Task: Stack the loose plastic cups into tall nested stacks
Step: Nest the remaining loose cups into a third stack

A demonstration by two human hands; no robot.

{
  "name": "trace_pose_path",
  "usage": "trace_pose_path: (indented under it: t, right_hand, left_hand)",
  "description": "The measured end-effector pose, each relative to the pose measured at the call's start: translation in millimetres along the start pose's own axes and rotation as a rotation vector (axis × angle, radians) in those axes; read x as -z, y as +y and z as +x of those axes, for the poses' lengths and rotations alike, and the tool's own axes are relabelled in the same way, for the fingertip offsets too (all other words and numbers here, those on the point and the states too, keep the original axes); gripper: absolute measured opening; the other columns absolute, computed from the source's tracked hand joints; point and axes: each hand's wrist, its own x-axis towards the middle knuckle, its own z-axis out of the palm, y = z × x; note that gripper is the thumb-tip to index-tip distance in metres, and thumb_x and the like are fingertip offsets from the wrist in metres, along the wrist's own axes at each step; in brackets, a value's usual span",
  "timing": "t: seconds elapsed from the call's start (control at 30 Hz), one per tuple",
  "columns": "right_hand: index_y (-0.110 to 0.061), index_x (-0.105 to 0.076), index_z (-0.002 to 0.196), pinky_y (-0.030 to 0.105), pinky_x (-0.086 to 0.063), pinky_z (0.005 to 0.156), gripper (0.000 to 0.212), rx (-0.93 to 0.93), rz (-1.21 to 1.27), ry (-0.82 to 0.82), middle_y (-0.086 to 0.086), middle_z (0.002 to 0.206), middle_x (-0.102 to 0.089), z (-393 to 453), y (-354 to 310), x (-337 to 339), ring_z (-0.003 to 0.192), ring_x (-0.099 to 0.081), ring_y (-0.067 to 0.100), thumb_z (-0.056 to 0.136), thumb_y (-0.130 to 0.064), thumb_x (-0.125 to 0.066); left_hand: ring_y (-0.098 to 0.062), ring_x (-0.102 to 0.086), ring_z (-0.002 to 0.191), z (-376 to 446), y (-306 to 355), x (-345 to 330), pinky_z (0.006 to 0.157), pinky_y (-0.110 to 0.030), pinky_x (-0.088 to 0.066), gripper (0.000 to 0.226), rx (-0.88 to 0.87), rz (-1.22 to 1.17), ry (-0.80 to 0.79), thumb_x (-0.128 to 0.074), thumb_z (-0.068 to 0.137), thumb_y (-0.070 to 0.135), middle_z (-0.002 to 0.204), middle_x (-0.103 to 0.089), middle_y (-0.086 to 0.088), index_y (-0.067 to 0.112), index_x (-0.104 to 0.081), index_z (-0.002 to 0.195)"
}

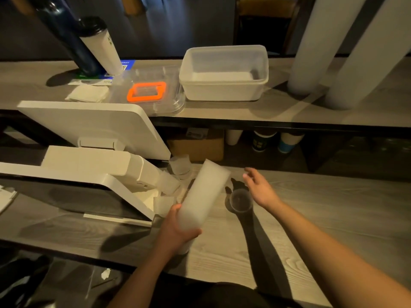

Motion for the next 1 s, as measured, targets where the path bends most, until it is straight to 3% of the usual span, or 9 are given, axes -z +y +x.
trace_pose_path:
  t: [0.07,0.17,0.23,0.37,0.47,0.57,0.7,0.8,1.0]
  right_hand:
    - [-0.028,-0.031,0.153,0.041,-0.041,0.111,0.065,-0.021,-0.197,-0.100,0.003,0.158,-0.033,5,21,-7,0.139,-0.041,0.024,0.096,-0.038,-0.060]
    - [-0.030,-0.020,0.156,0.047,-0.035,0.117,0.102,0.031,-0.436,-0.244,0.000,0.163,-0.017,6,42,-16,0.146,-0.026,0.026,0.075,-0.048,-0.079]
    - [-0.030,-0.019,0.156,0.047,-0.033,0.117,0.111,0.080,-0.506,-0.247,-0.002,0.161,-0.019,4,51,-21,0.146,-0.026,0.025,0.068,-0.052,-0.084]
    - [-0.028,-0.031,0.150,0.040,-0.042,0.110,0.087,0.134,-0.517,-0.166,-0.003,0.146,-0.041,2,57,-26,0.133,-0.044,0.019,0.078,-0.038,-0.080]
    - [-0.021,-0.036,0.148,0.040,-0.049,0.104,0.078,0.027,-0.100,-0.036,0.000,0.144,-0.045,1,39,-23,0.131,-0.048,0.021,0.083,-0.028,-0.078]
    - [-0.019,-0.032,0.148,0.019,-0.048,0.081,0.069,-0.005,0.303,0.142,-0.003,0.131,-0.049,-2,4,-11,0.116,-0.053,0.014,0.090,-0.021,-0.071]
    - [-0.030,-0.030,0.151,0.031,-0.047,0.095,0.059,0.106,0.545,0.117,-0.008,0.123,-0.054,-5,-39,9,0.114,-0.054,0.012,0.098,-0.029,-0.058]
    - [-0.035,-0.043,0.139,0.034,-0.053,0.090,0.038,0.192,0.575,0.016,-0.006,0.126,-0.055,-15,-66,16,0.114,-0.057,0.015,0.102,-0.033,-0.050]
    - [-0.037,-0.046,0.143,0.034,-0.043,0.100,0.045,0.239,0.291,-0.133,-0.008,0.131,-0.050,-25,-81,12,0.121,-0.049,0.011,0.099,-0.042,-0.054]
  left_hand:
    - [-0.018,-0.051,0.106,2,-5,3,0.078,-0.031,-0.043,0.081,0.030,-0.061,0.006,-0.089,0.067,0.028,0.118,-0.051,0.003,0.025,-0.041,0.132]
    - [-0.018,-0.051,0.107,5,-11,8,0.084,-0.036,-0.045,0.079,0.058,-0.094,0.004,-0.090,0.067,0.029,0.116,-0.051,0.004,0.025,-0.042,0.130]
    - [-0.018,-0.051,0.106,7,-13,10,0.085,-0.037,-0.046,0.082,0.060,-0.085,0.002,-0.090,0.065,0.032,0.118,-0.053,0.003,0.026,-0.042,0.131]
    - [-0.019,-0.053,0.105,6,-15,14,0.083,-0.038,-0.047,0.085,0.059,-0.062,0.004,-0.091,0.061,0.036,0.117,-0.054,0.003,0.029,-0.042,0.131]
    - [-0.020,-0.054,0.103,4,-17,16,0.083,-0.039,-0.050,0.087,0.046,-0.033,0.012,-0.089,0.057,0.042,0.116,-0.055,0.003,0.033,-0.042,0.129]
    - [-0.020,-0.053,0.106,1,-16,19,0.084,-0.039,-0.050,0.089,0.043,-0.019,0.020,-0.089,0.057,0.042,0.119,-0.053,0.003,0.033,-0.041,0.132]
    - [-0.017,-0.050,0.109,-4,-14,21,0.082,-0.035,-0.046,0.088,0.022,-0.018,0.025,-0.090,0.061,0.036,0.122,-0.048,0.005,0.033,-0.039,0.133]
    - [-0.016,-0.051,0.108,-8,-11,22,0.078,-0.030,-0.046,0.088,0.000,0.006,0.032,-0.090,0.061,0.033,0.120,-0.050,0.007,0.031,-0.041,0.133]
    - [-0.012,-0.049,0.107,-19,-7,25,0.079,-0.026,-0.045,0.090,-0.036,0.025,0.036,-0.089,0.061,0.035,0.120,-0.047,0.012,0.032,-0.039,0.136]
